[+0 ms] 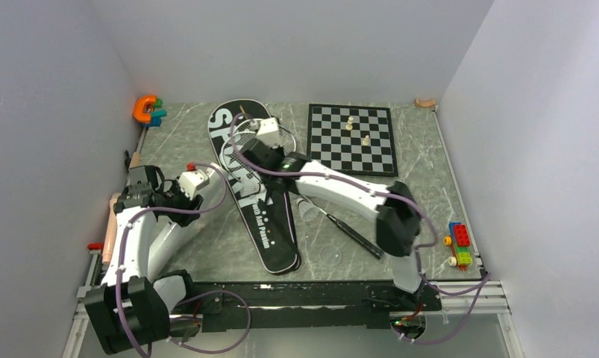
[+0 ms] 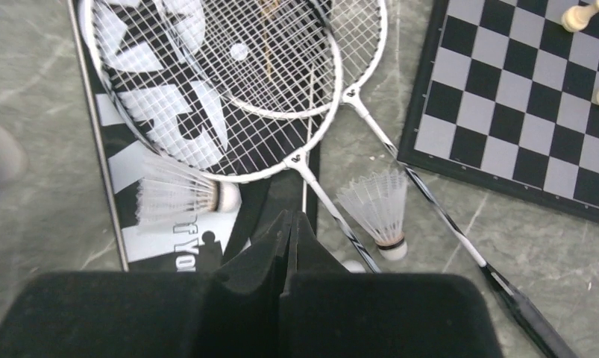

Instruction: Pack up the badminton gear

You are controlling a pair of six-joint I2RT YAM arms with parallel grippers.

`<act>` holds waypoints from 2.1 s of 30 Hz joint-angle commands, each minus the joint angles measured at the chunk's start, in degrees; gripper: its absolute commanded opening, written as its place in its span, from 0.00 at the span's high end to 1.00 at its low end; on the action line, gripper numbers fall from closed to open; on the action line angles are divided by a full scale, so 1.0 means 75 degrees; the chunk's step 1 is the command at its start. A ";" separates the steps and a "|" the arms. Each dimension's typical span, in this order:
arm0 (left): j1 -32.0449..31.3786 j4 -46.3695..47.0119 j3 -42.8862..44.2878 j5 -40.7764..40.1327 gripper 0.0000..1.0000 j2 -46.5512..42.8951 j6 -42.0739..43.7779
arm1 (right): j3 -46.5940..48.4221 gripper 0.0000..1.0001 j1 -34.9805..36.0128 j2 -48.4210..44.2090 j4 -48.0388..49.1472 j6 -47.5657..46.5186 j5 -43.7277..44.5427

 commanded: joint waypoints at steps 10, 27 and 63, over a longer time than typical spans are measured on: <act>0.0047 0.0596 0.0383 -0.0207 0.82 0.0438 -0.0452 | -0.0261 0.21 -0.0143 -0.0441 0.0567 0.0159 -0.0686; 0.1250 0.0980 0.0399 0.0024 0.88 0.1034 -0.0144 | 0.3467 0.20 0.0445 0.2976 -0.0804 0.0302 -0.0194; 0.1350 -0.0351 0.1030 0.1094 0.65 0.1605 0.0483 | 0.1710 0.95 0.0268 0.2166 -0.0133 0.0578 0.0479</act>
